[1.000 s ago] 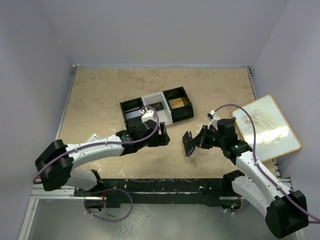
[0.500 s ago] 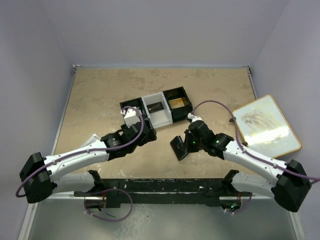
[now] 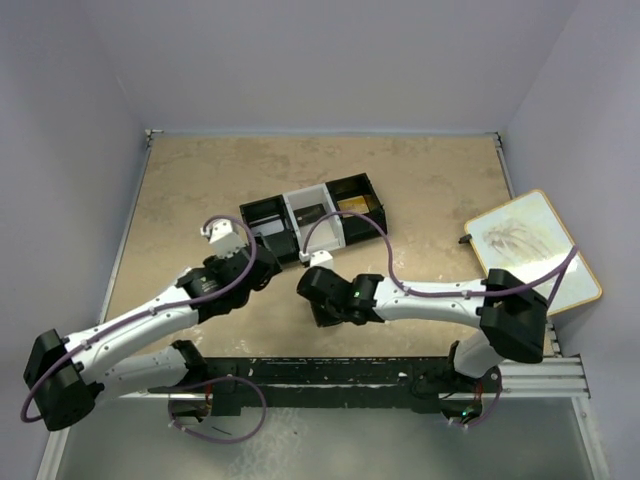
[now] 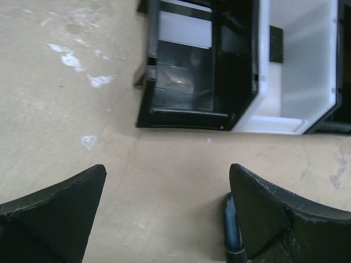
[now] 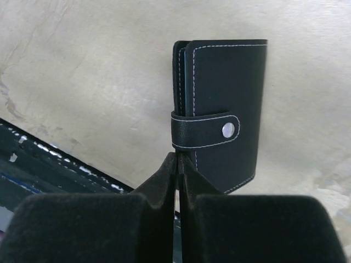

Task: Take the credit cards out of the card holder

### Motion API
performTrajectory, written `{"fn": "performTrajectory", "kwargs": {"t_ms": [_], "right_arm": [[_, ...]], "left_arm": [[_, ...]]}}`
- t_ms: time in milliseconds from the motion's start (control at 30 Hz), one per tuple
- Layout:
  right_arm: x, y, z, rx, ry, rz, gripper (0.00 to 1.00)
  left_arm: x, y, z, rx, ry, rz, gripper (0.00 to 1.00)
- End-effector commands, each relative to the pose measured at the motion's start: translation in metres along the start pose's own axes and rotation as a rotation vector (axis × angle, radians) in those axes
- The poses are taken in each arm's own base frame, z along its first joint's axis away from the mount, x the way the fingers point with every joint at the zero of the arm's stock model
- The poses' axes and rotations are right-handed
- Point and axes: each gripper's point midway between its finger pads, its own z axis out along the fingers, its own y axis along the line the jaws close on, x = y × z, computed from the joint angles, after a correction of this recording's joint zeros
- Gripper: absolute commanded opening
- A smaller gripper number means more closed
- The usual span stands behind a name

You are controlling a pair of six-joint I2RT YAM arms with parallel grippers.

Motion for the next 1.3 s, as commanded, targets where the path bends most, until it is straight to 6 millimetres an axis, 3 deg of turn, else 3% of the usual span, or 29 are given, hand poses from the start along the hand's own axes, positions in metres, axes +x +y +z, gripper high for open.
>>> {"fn": "performTrajectory", "kwargs": {"t_ms": [0,67,133,167,267,333,433,533,633,733,900,1000,1267], "right_arm": [[-0.019,0.034,0.0,-0.092,-0.049,0.035,0.07],[-0.019,0.048,-0.001,-0.168,-0.042,0.051,0.12],[-0.026,0.066,-0.013,-0.274,-0.064,0.053,0.32],[-0.033,0.075,-0.024,-0.327,-0.085,0.059,0.37],[-0.051,0.066,-0.043,-0.35,-0.172,0.088,0.47],[-0.065,0.041,-0.045,-0.293,-0.203,0.135,0.5],[-0.087,-0.022,-0.037,-0.173,-0.217,0.225,0.51],[-0.112,-0.076,-0.037,-0.041,-0.263,0.246,0.63],[-0.135,-0.139,-0.04,0.088,-0.292,0.291,0.65],[-0.165,-0.182,-0.047,0.167,-0.357,0.306,0.67],[-0.19,-0.233,-0.033,0.295,-0.327,0.296,0.68],[-0.201,-0.257,-0.022,0.338,-0.306,0.289,0.66],[-0.212,-0.268,0.019,0.303,-0.228,0.193,0.53]], "left_arm": [[-0.014,0.033,-0.005,-0.067,-0.052,-0.093,0.92],[-0.014,0.038,-0.006,-0.06,-0.055,-0.119,0.92],[-0.013,0.036,-0.008,-0.035,-0.049,-0.131,0.92],[-0.012,0.034,-0.008,-0.02,-0.043,-0.127,0.92],[-0.006,0.028,-0.005,0.0,-0.017,-0.109,0.93],[-0.001,0.023,-0.001,0.005,0.003,-0.09,0.95],[0.008,0.007,0.006,0.041,0.043,-0.059,0.97],[0.017,-0.003,0.017,0.038,0.078,-0.016,0.98],[0.022,-0.004,0.029,0.018,0.114,0.011,0.99],[0.026,-0.011,0.035,0.031,0.144,0.02,1.0],[0.036,-0.029,0.037,0.104,0.201,0.036,0.99],[0.043,-0.028,0.038,0.098,0.232,0.049,0.98],[0.033,-0.022,0.032,0.093,0.197,0.039,0.97]]}}
